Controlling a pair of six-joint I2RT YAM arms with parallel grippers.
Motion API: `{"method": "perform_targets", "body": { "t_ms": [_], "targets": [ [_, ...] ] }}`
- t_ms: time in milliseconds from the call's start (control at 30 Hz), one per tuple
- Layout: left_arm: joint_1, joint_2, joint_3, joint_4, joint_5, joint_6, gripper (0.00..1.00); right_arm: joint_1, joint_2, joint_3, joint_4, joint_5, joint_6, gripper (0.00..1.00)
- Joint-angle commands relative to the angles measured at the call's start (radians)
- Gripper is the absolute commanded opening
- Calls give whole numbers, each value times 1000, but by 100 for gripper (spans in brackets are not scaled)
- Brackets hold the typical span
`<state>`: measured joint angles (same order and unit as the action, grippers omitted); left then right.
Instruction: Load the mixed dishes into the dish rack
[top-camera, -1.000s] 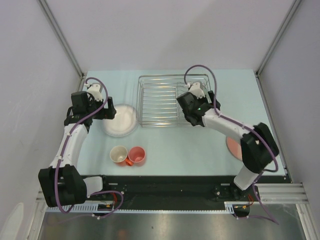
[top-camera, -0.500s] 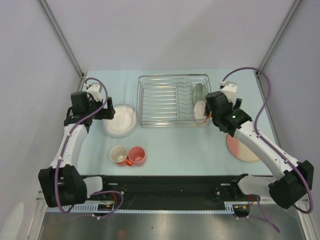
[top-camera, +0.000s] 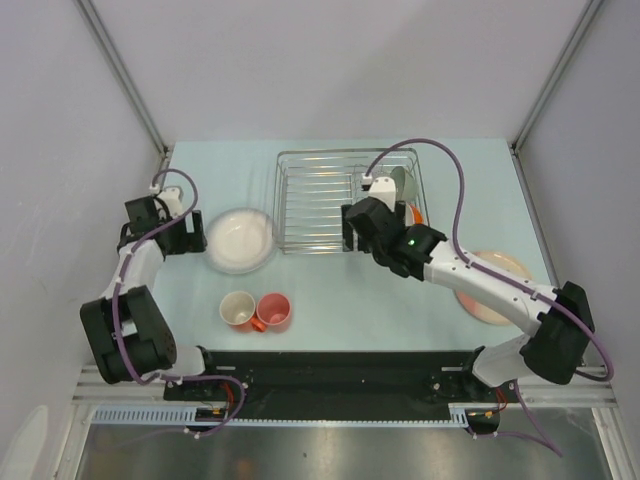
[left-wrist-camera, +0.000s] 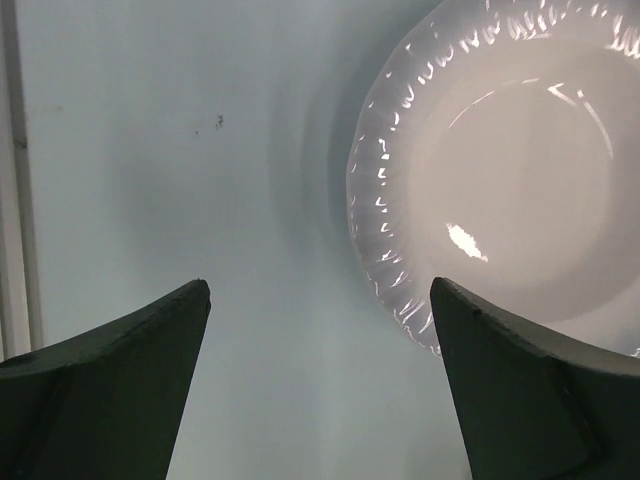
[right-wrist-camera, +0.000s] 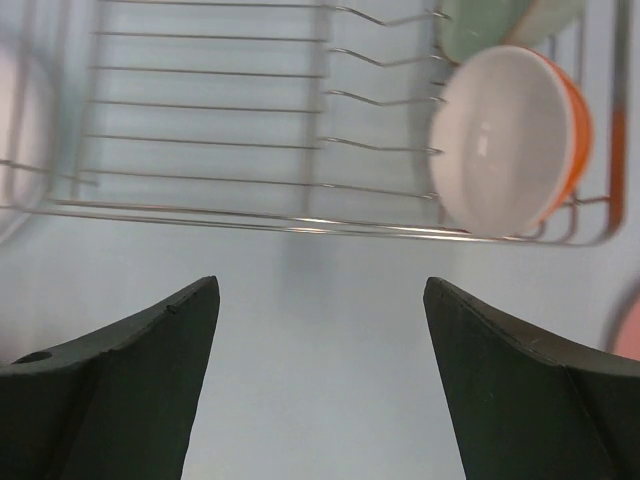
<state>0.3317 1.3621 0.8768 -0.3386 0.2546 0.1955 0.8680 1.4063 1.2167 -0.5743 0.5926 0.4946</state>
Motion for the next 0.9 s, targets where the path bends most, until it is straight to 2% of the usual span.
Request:
{"method": "perform_targets", "body": {
  "t_ms": [0,167,333,433,633,867],
  "targets": [
    [18,90,4,27,56,62,96,89,92,101,106,-42,16,88],
    [17,190,62,-10,132,82,93,140,174,142,110,-66,25,88],
    [21,270,103,-16,185,91,92,141,174,145,110,-100,33,88],
    [27,320,122,-11,215,91,89,129,169,145,116,-135,42,89],
    [47,436,197,-86,371,101,78,111,172,144,106,-172,61,89],
    [82,537,252,-135,488,110,76,106,178,144,79,-171,67,88]
  ]
}}
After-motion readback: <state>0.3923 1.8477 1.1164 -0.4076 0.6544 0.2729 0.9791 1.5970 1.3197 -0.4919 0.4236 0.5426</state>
